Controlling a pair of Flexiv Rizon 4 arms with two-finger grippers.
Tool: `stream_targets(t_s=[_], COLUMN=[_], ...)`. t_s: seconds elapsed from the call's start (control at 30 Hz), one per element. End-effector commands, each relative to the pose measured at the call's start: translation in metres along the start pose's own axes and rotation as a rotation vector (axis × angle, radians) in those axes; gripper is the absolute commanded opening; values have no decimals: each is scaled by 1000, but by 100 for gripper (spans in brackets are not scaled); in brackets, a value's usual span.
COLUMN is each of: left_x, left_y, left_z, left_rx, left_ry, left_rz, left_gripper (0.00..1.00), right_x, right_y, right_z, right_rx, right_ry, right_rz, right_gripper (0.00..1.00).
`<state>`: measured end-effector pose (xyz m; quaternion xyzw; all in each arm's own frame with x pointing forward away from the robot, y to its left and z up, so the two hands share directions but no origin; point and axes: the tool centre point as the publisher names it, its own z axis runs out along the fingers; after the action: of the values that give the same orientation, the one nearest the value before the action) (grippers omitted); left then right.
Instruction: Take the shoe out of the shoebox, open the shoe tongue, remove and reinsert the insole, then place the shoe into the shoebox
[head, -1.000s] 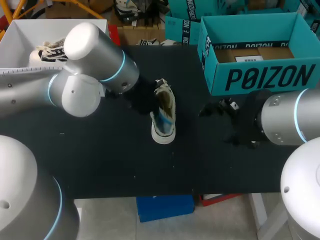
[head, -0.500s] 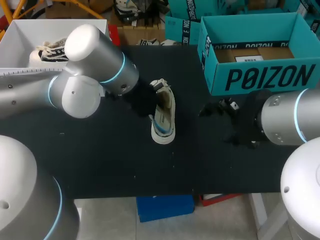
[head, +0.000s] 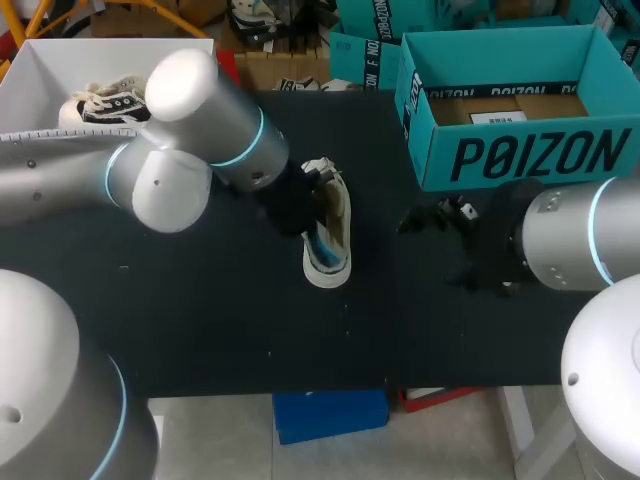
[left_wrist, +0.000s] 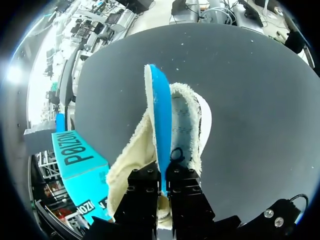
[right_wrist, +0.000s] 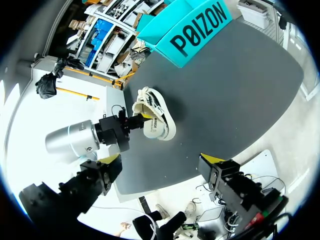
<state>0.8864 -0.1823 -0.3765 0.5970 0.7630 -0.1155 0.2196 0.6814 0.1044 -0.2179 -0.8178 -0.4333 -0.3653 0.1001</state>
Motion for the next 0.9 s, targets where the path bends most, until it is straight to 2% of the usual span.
stream_targets(t_s=[0.03,0.3,0.7,0.9], left_x=[-2,0,0,2], left_y=[4,20,24,28], left_z=[0,-1,3,3], left_rx=[-34,-135,-195,-201], left_ry=[17,26,25,23], left_rz=[0,2,9,-21], left_gripper=[0,0,0,0], right_x=[0,0,0,0], right_y=[-5,-5,-5,-5], right_z=[4,4,4,4], right_rx=[-31,-31,-31,-31], right_ry=[1,1,1,1], right_rz=[5,5,5,5], right_gripper=[100,100,100,100])
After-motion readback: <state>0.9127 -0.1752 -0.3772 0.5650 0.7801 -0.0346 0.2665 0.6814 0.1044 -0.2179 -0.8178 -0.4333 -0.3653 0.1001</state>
